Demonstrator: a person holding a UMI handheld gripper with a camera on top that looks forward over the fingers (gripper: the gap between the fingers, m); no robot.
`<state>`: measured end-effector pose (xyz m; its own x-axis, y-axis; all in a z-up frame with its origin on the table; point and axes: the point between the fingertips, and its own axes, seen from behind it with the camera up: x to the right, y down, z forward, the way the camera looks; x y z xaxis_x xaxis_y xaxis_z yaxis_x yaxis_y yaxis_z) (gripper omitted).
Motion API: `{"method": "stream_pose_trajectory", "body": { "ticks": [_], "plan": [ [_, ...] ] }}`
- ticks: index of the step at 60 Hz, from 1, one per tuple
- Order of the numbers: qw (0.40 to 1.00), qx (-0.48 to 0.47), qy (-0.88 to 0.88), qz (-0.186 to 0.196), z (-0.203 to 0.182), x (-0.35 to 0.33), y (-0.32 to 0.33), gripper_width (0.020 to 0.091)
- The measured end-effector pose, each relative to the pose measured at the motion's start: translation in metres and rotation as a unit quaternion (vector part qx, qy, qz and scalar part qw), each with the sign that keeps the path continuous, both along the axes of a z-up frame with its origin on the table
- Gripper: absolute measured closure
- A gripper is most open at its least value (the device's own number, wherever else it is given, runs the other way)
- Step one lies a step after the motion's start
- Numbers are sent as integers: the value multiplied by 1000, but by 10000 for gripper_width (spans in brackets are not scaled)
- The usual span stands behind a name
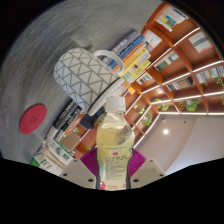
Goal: Pour water
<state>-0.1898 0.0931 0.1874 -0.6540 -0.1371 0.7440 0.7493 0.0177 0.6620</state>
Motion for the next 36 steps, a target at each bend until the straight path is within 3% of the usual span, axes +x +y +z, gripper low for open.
{"method": "stream_pose_trajectory", "body": {
  "ticks": [9, 16, 27, 36],
  "plan": [
    [990, -29, 134, -11, 2, 20, -4, 767],
    [937, -60, 343, -23, 7, 45, -9, 766],
    [696, -149, 703, -13, -8, 50, -18, 757],
    [496, -202, 844, -5, -29, 43, -20, 756]
  ]
}}
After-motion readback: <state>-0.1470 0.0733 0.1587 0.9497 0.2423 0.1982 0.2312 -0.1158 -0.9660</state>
